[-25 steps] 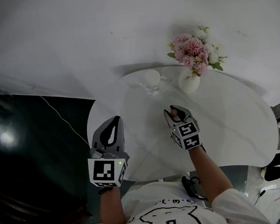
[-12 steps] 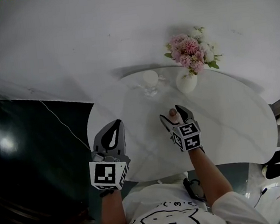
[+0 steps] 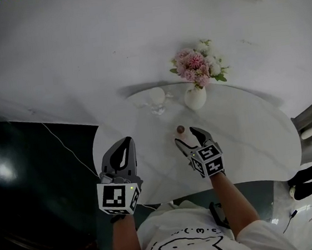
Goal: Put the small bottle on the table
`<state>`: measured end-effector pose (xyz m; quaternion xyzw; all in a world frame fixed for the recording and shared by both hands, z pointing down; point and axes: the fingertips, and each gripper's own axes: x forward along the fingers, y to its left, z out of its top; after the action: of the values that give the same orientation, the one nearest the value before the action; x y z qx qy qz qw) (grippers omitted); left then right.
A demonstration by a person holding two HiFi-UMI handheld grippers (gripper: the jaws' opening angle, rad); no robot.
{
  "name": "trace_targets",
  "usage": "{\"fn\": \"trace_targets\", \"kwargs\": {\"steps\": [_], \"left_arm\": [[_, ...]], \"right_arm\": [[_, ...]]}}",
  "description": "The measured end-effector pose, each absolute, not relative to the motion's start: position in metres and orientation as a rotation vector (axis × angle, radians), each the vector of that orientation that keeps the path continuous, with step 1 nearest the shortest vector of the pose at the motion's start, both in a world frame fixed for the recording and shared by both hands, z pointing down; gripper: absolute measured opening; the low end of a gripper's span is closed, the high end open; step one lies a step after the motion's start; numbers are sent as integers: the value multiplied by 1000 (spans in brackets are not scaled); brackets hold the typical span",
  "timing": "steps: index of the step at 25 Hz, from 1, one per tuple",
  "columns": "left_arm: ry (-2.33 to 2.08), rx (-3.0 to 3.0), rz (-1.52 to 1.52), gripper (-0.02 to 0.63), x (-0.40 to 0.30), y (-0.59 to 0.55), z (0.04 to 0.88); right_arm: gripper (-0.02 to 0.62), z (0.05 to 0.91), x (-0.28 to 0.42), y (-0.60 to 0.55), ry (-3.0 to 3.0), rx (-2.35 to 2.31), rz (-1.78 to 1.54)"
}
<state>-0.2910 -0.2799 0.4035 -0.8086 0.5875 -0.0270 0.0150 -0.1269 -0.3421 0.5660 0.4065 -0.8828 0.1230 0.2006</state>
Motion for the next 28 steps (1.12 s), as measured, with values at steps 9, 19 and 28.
{"fn": "trace_targets", "kwargs": {"steps": [9,19,28], "left_arm": [[1848,-2487,-49,3,-272,-254,372],[1838,-2459,-21,5,-263,-229,347],[1836,-2427,21,5,-260,-216,328]], "right_arm": [[275,506,-98,-308,-2571,1163,370],[102,433,-72,-278,-2616,1284,154],[-3,372,-41,-245,-2647,1348,-14]]}}
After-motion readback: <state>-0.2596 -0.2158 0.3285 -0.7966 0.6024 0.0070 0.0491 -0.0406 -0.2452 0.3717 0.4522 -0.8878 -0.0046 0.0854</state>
